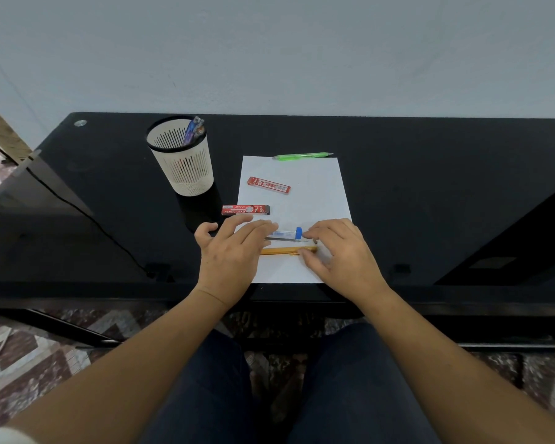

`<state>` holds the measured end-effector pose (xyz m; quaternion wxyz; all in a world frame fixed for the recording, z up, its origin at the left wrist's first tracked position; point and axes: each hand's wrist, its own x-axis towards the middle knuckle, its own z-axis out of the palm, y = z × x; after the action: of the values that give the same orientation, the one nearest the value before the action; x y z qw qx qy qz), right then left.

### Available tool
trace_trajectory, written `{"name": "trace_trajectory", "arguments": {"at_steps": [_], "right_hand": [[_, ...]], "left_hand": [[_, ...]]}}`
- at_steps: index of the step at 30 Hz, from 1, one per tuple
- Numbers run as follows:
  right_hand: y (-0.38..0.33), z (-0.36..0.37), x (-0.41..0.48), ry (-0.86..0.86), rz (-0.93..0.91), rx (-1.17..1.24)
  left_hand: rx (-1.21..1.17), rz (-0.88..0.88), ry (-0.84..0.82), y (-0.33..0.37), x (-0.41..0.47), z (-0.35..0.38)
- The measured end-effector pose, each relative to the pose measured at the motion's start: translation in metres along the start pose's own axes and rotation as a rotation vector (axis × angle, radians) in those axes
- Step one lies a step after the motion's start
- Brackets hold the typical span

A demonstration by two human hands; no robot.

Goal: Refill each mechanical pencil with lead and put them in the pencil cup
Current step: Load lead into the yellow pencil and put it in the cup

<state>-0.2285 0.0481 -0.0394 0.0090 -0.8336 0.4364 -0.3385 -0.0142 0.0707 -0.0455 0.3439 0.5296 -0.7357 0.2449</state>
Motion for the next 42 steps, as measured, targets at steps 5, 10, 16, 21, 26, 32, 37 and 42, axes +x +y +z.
{"name": "trace_trajectory", "arguments": {"at_steps": [5, 10, 16, 21, 26, 32, 37, 42], "right_hand": [[-0.0015, -0.0013, 0.0001, 0.032, -0.010, -0.005], [-0.0009, -0.0002, -0.0001, 0.028, -0.013, -0.006], [-0.0021, -0.0004, 0.0005, 0.034, 0.014, -0.002], [-0.0006, 0.0014, -0.0004, 0.053, 0.072, 0.042], [-0.0036, -0.0010, -0.0015, 0.091, 0.145, 0.129], [-0.0025, -0.0006, -0.0031, 0.124, 0.216, 0.160], [-0.0023, -0.0007, -0.0028, 0.125, 0.229, 0.155], [-0.0026, 0.0001, -0.0019, 0.134, 0.220, 0.109]], "left_hand": [[-0.002, -0.026, -0.026, -0.0005, -0.0001, 0.0002], [-0.025, -0.033, -0.025, 0.0001, 0.0005, 0.0000], [-0.030, -0.079, -0.069, -0.0004, -0.0001, -0.0002], [-0.037, -0.148, -0.143, 0.0014, 0.0029, -0.0025], [-0.036, -0.245, -0.222, -0.0002, 0.0031, -0.0012], [-0.018, -0.347, -0.251, -0.0014, 0.0023, 0.0023], [-0.027, -0.358, -0.221, -0.0015, 0.0013, 0.0034], [-0.033, -0.322, -0.194, -0.0011, 0.0011, 0.0008]]}}
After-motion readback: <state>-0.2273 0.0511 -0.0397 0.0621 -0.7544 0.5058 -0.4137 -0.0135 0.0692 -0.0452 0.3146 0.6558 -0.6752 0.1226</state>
